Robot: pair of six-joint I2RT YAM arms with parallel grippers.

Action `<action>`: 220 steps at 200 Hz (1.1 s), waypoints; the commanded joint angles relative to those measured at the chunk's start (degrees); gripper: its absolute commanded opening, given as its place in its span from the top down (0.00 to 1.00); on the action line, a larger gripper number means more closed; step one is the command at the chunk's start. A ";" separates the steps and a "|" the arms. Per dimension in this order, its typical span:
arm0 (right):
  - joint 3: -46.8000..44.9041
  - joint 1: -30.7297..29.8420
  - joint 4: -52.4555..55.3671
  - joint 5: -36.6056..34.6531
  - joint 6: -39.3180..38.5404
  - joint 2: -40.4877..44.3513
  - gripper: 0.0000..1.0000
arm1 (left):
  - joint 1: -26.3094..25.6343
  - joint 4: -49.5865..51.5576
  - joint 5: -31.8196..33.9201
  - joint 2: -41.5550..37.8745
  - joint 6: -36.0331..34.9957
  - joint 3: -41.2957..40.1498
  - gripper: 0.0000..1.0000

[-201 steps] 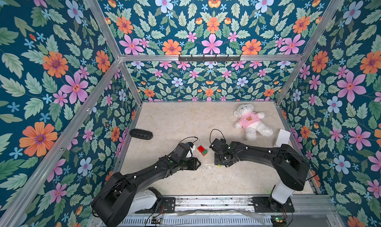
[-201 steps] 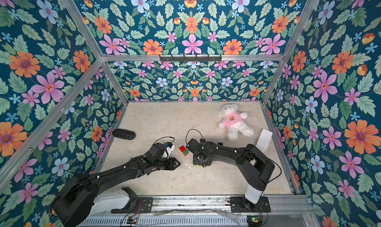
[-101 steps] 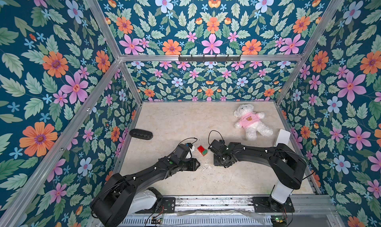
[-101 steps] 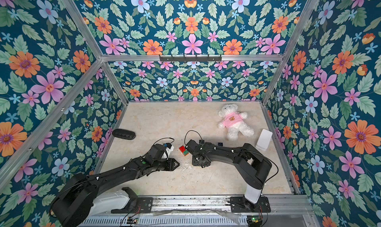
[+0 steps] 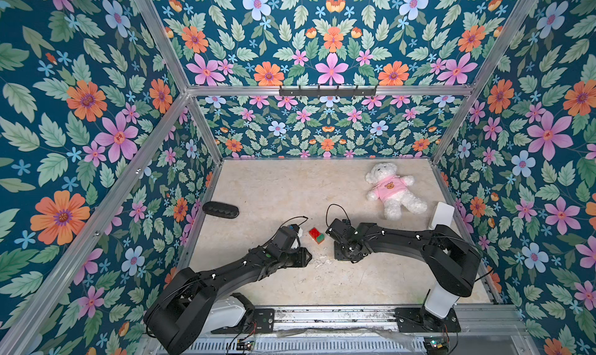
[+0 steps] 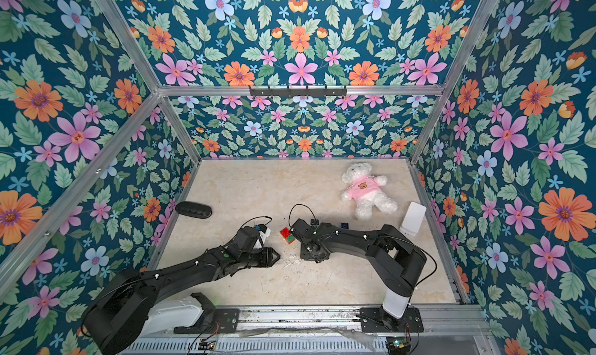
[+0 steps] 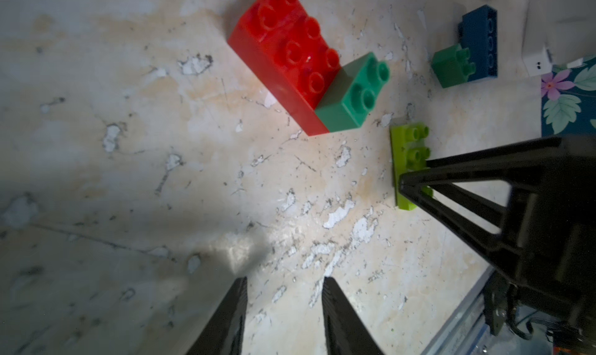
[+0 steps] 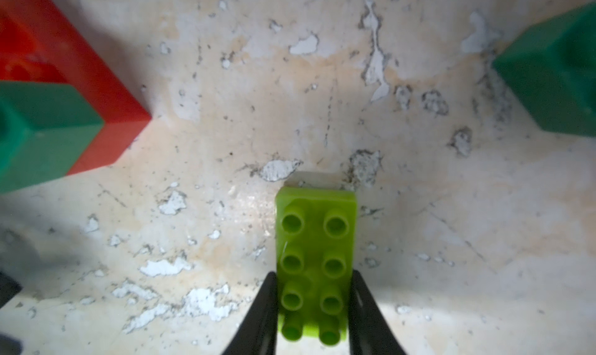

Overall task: Assemble the number 5 with lego
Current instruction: Pick up the lego brick from the center of the board.

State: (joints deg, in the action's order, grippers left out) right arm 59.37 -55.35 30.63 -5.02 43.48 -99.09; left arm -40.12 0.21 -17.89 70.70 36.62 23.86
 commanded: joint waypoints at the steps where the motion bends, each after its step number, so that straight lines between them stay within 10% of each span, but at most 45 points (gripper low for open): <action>1: 2.00 0.45 1.50 -2.81 -4.18 1.31 0.74 | 0.12 -4.34 1.95 1.19 3.54 -0.39 0.58; 105: 10.46 3.27 -3.32 0.23 -28.83 2.77 0.74 | 0.17 -14.53 8.67 6.95 11.43 -2.98 0.62; 220: 14.25 3.96 -5.15 2.38 -33.46 -0.34 0.75 | 2.71 -20.05 12.91 14.86 12.80 -2.35 0.66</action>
State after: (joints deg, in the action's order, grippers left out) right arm 72.23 -51.51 26.41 -3.03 11.40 -99.07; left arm -38.15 -26.96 -8.10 84.31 49.54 21.58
